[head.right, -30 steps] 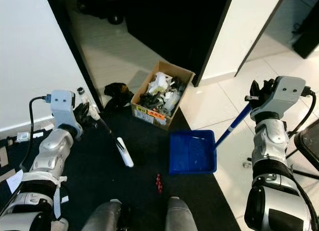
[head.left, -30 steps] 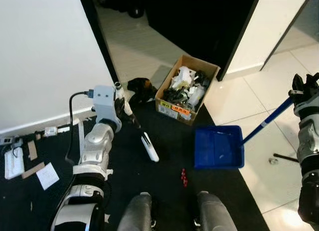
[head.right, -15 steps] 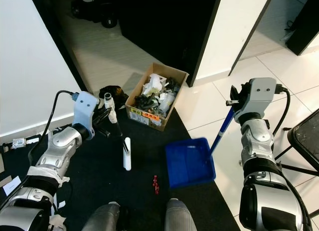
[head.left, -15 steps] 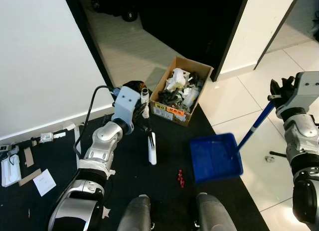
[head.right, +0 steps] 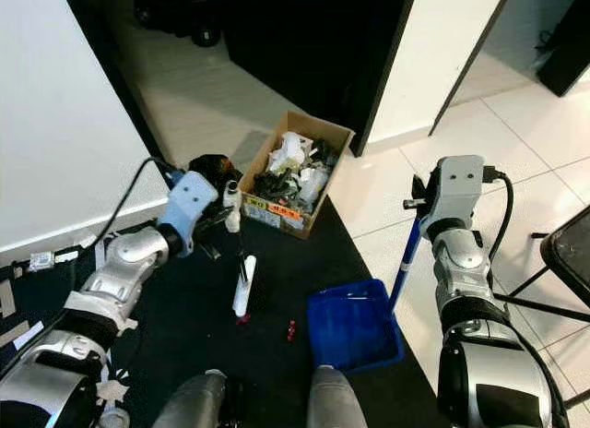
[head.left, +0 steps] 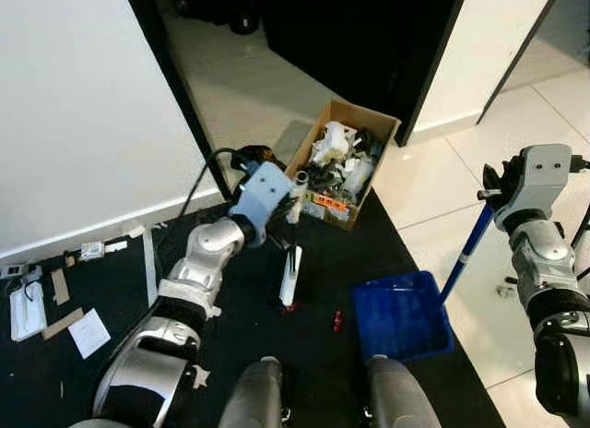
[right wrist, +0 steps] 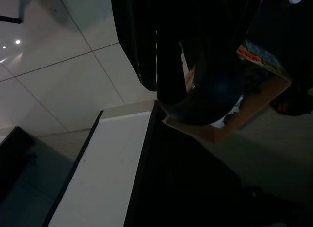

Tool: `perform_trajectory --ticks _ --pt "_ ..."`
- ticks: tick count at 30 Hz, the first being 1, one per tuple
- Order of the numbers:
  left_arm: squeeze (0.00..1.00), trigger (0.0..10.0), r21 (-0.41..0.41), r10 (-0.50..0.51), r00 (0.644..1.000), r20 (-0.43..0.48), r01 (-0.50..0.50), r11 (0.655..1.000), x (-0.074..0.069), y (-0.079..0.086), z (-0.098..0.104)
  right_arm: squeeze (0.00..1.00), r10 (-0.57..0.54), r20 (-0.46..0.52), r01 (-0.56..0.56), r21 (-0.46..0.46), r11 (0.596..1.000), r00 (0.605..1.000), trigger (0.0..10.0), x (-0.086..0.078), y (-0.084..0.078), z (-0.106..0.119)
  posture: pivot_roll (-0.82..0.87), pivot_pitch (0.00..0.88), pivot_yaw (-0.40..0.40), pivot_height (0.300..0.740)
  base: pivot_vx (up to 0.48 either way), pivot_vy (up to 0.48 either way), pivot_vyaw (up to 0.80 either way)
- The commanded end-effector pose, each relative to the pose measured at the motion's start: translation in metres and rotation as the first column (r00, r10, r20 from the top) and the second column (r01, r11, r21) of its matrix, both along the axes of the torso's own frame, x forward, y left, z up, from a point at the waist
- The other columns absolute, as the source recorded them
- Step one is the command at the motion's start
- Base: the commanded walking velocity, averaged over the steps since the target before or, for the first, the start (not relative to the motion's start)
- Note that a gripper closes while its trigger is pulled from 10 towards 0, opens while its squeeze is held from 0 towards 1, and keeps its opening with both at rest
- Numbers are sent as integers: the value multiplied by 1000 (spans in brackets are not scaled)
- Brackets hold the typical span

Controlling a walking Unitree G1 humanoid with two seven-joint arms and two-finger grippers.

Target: Sweep floor

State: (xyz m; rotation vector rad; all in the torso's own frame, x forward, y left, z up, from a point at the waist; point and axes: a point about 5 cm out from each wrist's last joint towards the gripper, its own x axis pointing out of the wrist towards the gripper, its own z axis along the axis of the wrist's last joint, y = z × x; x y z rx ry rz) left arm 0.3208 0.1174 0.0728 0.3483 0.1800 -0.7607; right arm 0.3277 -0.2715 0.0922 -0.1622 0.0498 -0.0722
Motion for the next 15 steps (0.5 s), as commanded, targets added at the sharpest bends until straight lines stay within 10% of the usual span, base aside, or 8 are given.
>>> perform_trajectory --ticks 1,15 --pt "0 10000 52 5 996 -86 -1 999 -9 2 -21 0 2 17 -2 -5 1000 1000 10000 2 2 3 22 121 28 740 0 0 0" --pt "0 10000 234 87 996 -22 -80 969 -8 53 -22 0 -1 -7 1 -14 1000 1000 10000 3 7 -2 34 142 20 740 0 0 0"
